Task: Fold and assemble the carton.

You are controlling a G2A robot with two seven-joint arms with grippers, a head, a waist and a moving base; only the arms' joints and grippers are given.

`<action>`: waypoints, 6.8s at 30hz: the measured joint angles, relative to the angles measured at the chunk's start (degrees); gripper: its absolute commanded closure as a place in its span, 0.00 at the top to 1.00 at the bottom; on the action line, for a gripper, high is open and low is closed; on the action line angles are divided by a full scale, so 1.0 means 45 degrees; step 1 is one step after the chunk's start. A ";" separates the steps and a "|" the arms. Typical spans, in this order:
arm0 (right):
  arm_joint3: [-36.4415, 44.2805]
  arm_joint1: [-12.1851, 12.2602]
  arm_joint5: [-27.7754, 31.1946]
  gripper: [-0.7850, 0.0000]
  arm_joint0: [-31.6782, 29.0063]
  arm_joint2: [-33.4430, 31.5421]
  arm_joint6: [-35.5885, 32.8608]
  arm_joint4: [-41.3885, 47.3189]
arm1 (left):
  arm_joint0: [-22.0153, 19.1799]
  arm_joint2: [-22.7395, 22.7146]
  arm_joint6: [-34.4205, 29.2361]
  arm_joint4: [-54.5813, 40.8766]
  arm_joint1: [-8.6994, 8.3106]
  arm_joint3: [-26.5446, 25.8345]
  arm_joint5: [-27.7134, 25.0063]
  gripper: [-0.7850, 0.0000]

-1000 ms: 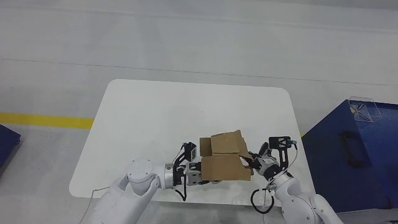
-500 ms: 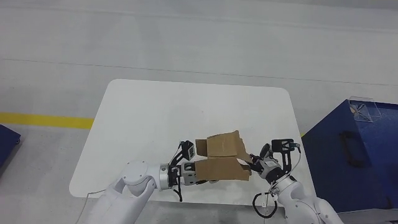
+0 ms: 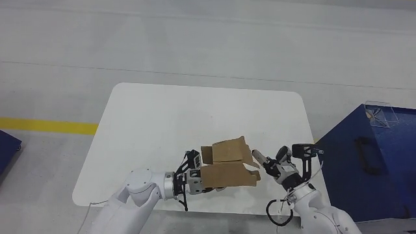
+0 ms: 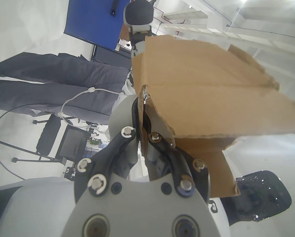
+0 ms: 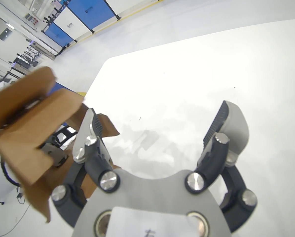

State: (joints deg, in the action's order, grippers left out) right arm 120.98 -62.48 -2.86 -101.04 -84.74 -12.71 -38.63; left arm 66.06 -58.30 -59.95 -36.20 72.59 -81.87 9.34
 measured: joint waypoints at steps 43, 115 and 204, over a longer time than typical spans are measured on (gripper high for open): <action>-0.0219 -0.0284 0.0626 1.00 -0.0095 0.0433 -0.0395 0.0917 | 0.1366 -0.0084 0.3616 0.2291 -0.0194 -0.1592 -0.1831 0.00; -0.1823 -0.0867 -0.0407 1.00 0.2350 0.2435 -0.1060 -0.2690 | 0.1022 0.0280 0.4230 0.1964 -0.0063 -0.1321 -0.1519 0.00; -0.1109 -0.0860 0.0030 1.00 0.1753 0.0670 -0.3167 0.0186 | 0.1201 0.0330 0.4454 0.1832 -0.0022 -0.1570 -0.1449 0.00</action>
State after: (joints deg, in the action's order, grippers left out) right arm 115.99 -66.35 -2.72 -93.15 -81.72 -26.96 -37.79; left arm 71.46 -56.82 -39.91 -27.96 72.50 -88.93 2.82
